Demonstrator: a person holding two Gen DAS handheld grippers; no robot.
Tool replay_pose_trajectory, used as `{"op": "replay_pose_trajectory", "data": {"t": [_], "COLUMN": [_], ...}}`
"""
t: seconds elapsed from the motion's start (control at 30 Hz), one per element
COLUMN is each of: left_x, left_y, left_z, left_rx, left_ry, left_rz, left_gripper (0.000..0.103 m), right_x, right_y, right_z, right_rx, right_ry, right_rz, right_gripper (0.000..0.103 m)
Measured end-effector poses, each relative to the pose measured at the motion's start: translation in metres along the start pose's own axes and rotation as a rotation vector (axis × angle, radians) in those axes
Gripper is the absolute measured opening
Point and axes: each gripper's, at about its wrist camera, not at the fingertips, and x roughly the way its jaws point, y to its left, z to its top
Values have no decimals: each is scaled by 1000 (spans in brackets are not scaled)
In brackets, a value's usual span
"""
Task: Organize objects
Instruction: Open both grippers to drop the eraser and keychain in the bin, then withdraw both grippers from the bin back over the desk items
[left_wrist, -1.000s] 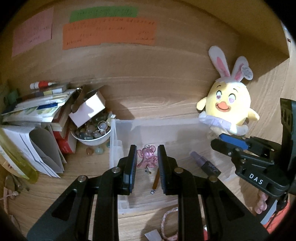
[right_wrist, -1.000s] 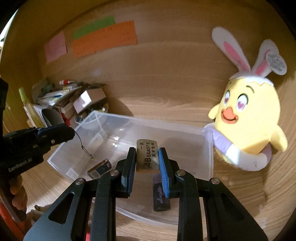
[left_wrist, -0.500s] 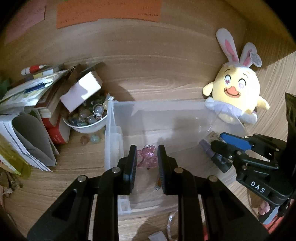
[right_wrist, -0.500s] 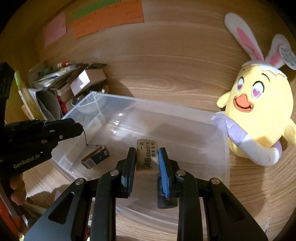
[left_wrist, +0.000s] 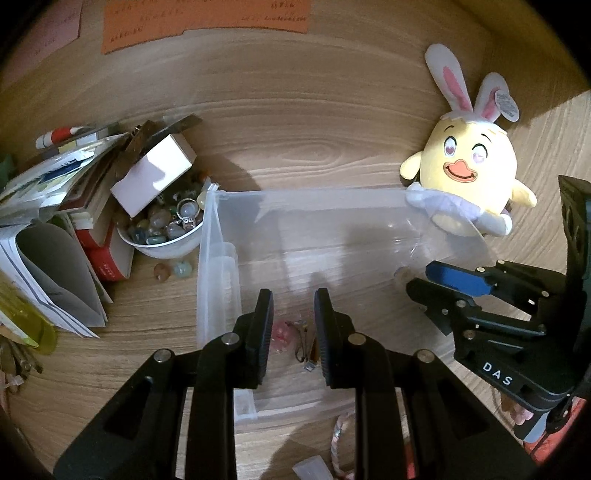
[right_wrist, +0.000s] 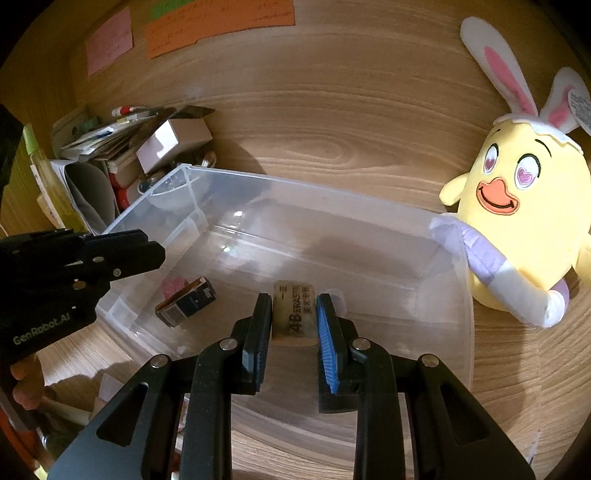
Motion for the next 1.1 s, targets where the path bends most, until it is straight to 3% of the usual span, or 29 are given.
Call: {"op": "replay_pose_trajectory", "data": {"t": [0.1,0.17,0.3,0.43,0.6,0.67,0.73,0.87,1.1], "left_x": [-1,-3,-13,-27,-49,-59,-68,-85,-105], "left_y": [1,2,0,-3,-8,-8,-9,-8,-10], "left_z": [-1,-1,1,4,6,6,4,-1,-19], "left_rx": [1,-2,6,10,31,32,32,27,38], "left_ry": [-2,-8,-33,-64,-108,-128,-145,-162,-172], "left_rz": [-2,-8,-7,-12,1,12,20,23,46], "left_gripper": [23,34,39,55,60,75,81,93,95], "right_x": [0,-1,-4,-14,-30,-38,-48,-68,-100], "right_y": [2,3,4,7,7,7,6,5,4], "right_z": [0,-1,-1,1,2,1,0,-4,-18], "right_rx": [-12,-15,-26,-34,-38,-40,-35,-19,3], "right_ry": [-2,1,-4,-34,-70,-85,-103,-139,-186], "right_rz": [-13,-11,-24,-36,-58,-68,-72,-67,-55], "right_gripper": [23,23,33,43,50,54,62,69,74]}}
